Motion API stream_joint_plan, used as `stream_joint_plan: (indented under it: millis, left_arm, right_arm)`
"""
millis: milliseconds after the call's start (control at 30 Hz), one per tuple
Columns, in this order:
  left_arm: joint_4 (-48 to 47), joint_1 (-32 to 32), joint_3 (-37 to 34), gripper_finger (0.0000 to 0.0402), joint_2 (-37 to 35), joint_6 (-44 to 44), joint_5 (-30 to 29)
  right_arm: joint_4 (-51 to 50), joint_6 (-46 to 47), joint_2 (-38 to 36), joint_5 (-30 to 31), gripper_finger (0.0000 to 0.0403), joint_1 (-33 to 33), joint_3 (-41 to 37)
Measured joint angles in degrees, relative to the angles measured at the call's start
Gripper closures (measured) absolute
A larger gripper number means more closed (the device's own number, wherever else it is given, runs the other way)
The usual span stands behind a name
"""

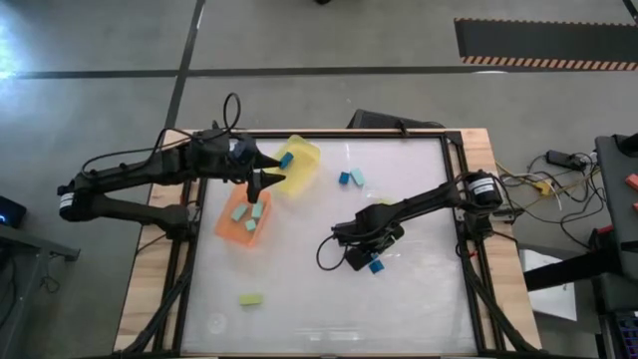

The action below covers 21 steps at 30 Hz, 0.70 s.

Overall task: Sort & place blocks by color
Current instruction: Put the blue block into the yellow bin

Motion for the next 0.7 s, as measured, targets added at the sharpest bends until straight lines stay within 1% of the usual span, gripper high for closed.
stream_joint_plan:
  millis: [133,233,500,700]
  left_arm:
    - [0.04,0.0,0.0,0.0191,0.0,-0.02,-0.02]
    - [0.06,0.0,0.0,0.0191,0.0,-0.17,-0.04]
    - [0.13,0.0,0.0,0.0191,0.0,-0.31,-0.96]
    - [0.13,0.0,0.0,0.0191,0.0,-0.31,-1.01]
  right_arm:
    - [-0.04,-0.68,0.85,0.33,0.019,0.04,0.07]
    - [0.4,-0.57,0.85,0.44,0.0202,0.04,0.07]
    - [0.99,-0.83,0.78,0.99,0.0282,-0.04,0.01]
    - [1.38,-0.9,0.46,1.01,0.0287,-0.02,-0.02]
